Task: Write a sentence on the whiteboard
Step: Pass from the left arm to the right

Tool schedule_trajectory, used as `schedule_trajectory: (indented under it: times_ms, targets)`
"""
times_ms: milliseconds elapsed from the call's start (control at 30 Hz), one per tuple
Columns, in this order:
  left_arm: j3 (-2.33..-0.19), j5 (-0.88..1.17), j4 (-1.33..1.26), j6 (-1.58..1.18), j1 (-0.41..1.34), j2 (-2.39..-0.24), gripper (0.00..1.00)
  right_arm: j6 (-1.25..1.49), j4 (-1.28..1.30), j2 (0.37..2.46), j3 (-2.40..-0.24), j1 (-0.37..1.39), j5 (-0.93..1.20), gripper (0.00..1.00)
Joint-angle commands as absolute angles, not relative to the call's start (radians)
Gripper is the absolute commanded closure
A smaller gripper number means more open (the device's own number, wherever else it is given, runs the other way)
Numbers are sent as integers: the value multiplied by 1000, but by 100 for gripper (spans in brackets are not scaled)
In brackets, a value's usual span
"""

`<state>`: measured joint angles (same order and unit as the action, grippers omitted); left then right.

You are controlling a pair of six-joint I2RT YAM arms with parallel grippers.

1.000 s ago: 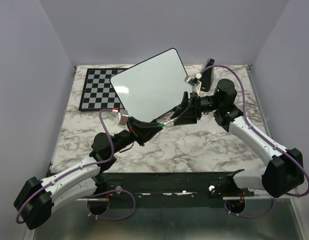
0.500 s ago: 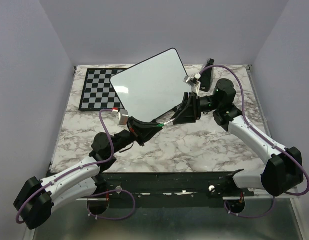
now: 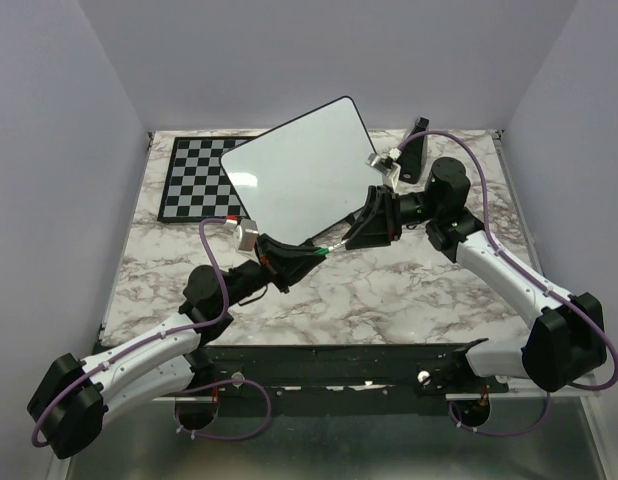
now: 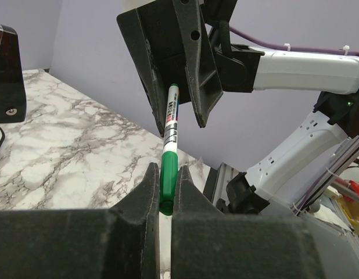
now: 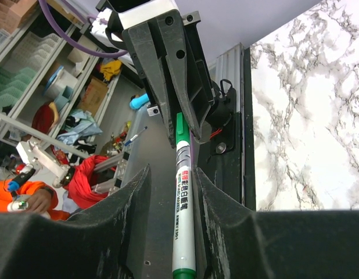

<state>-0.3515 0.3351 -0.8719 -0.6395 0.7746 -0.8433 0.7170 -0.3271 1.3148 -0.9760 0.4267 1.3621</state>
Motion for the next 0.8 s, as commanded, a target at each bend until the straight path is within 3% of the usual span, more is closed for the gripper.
schedule_trajectory:
  times_ms: [0,133,367,533,567,600,700,767]
  targets:
    - [-357,354,-871,-626,779,-839,100,709,-307,1321,-991,440,1401,59]
    - [-354,350,-876,-629,779,-841,100,706,-310,1322,-989,440,1396,67]
    - [-353,353,-877,-627,779,-844,100,693,-299,1324,-994,440,1391,95]
    - [-357,367,-836,-618,778,-830,97,585,-201,1313,-1012,440,1382,99]
    - [-360,370,-822,-617,778,-824,89,560,-161,1312,-1020,439,1381,99]
    - [-360,370,-806,-611,776,-816,66,513,-146,1309,-1022,436,1376,99]
    - [-376,364,-691,-577,772,-731,31,375,-40,1293,-1040,416,1362,99]
    - [-399,356,-557,-522,767,-680,20,196,243,1293,-1089,407,1312,99]
